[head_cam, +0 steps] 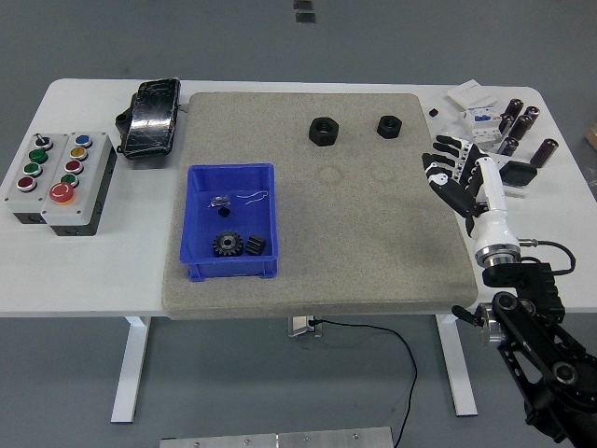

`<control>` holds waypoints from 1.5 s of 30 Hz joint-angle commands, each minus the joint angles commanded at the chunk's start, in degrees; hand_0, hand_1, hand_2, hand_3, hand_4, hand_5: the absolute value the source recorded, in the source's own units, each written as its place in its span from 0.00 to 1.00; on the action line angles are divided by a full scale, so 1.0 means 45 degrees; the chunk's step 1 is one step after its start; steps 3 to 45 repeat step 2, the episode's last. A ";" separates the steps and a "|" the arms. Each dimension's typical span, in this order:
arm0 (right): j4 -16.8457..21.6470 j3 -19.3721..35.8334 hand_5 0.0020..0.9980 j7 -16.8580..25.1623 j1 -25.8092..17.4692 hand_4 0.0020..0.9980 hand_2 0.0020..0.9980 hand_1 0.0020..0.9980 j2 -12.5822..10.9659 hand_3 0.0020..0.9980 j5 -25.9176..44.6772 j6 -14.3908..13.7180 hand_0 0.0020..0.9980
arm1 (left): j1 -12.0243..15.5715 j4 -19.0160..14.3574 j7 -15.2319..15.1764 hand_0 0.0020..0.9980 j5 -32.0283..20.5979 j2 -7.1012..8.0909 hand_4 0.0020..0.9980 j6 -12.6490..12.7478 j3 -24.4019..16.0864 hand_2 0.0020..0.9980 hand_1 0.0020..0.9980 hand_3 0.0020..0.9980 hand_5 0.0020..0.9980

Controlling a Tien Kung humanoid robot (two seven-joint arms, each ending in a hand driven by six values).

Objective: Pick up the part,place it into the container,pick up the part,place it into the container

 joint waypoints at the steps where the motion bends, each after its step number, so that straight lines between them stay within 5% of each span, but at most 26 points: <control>1: 0.0008 0.0006 0.25 0.0011 -0.0034 0.74 0.71 0.68 -0.0006 0.68 0.0012 -0.0002 0.64 | 0.0014 0.0000 0.0004 0.67 0.0017 0.0004 0.71 0.0000 -0.0011 0.55 0.63 0.60 0.36; 45: 0.0027 0.0030 0.25 0.0029 -0.0097 0.74 0.71 0.68 -0.0010 0.68 0.0025 -0.0007 0.64 | 0.0036 0.0000 0.0013 0.67 0.0046 0.0005 0.71 -0.0007 -0.0022 0.55 0.63 0.60 0.36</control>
